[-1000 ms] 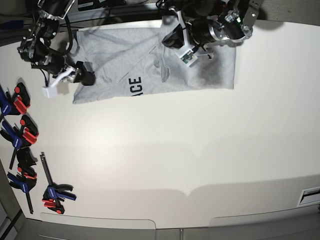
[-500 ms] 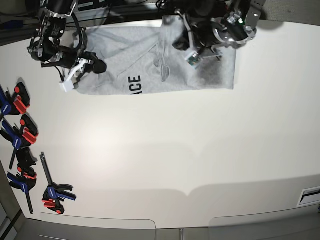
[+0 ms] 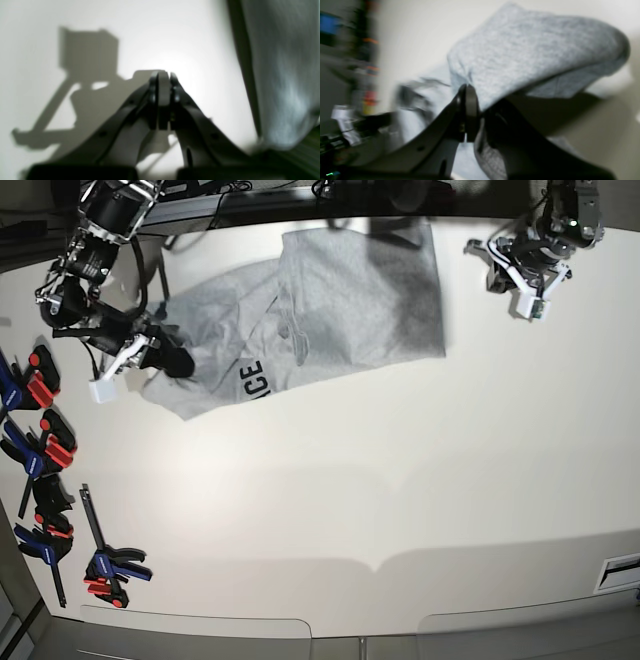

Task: Fold the T-shirt properly
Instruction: 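Fold the right gripper's end over toward the left gripper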

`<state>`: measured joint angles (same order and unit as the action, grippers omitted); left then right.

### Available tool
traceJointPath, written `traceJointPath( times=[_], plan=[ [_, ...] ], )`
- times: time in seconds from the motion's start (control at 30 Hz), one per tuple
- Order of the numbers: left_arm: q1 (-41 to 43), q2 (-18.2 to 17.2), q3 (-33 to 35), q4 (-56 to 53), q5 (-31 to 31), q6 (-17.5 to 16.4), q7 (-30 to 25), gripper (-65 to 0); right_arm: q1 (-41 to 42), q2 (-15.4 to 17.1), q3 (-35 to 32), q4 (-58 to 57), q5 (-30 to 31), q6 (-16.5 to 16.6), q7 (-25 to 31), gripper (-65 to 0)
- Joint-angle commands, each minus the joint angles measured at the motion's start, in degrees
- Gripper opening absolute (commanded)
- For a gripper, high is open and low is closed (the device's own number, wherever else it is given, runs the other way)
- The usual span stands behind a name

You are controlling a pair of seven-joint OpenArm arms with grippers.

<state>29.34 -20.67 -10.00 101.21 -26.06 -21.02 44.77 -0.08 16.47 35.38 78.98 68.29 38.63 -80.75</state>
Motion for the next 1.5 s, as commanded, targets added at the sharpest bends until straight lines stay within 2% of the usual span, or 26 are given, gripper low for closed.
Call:
traceJointPath(
  times=[0.0,0.13,0.27,0.37,0.53,0.6,0.7,0.8,0.9,0.97,1.23,1.47],
  plan=[
    [0.2,-0.1,0.0,-1.7,-0.7,-0.3,0.2,-65.0,0.5,-0.4,-0.7,1.9,4.0,1.0,0.8,-65.0],
    [0.0,1.6,0.0,-8.5,-3.0,-5.0,-1.0,-65.0,-1.7,-6.6,-6.8,6.4,10.0,1.4,0.8,-65.0],
    [0.0,3.3,0.0,-9.9,-3.8,-5.8,-1.1,-65.0,-4.3,-14.0,-16.0,11.3,9.4,1.4,0.8,-65.0],
    [0.0,3.7,0.0,-9.9,-5.1,-5.8,-1.0,-65.0,-5.1,-19.0,-23.7,12.3,4.3,1.4,0.8,-65.0],
    [0.0,3.7,0.0,-9.9,-5.7,-5.8,0.3,-65.0,-5.0,-24.9,-34.9,12.3,-13.6,1.4,1.5,-65.0],
    [0.0,3.7,0.0,-9.9,-5.7,-5.8,0.4,-65.0,-5.0,-25.5,-38.6,12.3,-21.5,1.2,4.7,-65.0],
    [0.0,3.7,0.0,-9.9,-6.0,-5.8,0.4,-65.0,-5.0,-25.5,-43.6,12.3,-31.3,-3.9,9.5,-65.0],
    [0.0,3.7,0.0,-9.9,-6.0,-5.8,0.4,-65.0,-5.0,-25.5,-47.6,12.3,-38.3,-6.7,11.6,-65.0],
    [0.0,3.7,0.0,-9.9,-6.0,-5.8,0.4,-65.0,-5.0,-25.5,-50.6,12.3,-39.6,-7.8,11.6,-51.1],
    [0.0,3.7,0.0,-9.9,-6.0,-5.8,0.4,-65.0,-5.0,-25.5,-52.6,12.4,-39.6,-7.9,11.6,-46.1],
    [0.0,3.7,0.0,-9.9,-6.0,-5.8,0.4,-65.0,-4.5,-25.5,-61.7,15.7,-39.9,-11.7,10.7,-46.1],
    [0.0,3.7,0.0,-9.9,-6.0,-5.8,0.4,-65.0,-4.5,-25.5,-67.6,24.1,-44.1,-13.5,11.1,-46.1]
  ],
)
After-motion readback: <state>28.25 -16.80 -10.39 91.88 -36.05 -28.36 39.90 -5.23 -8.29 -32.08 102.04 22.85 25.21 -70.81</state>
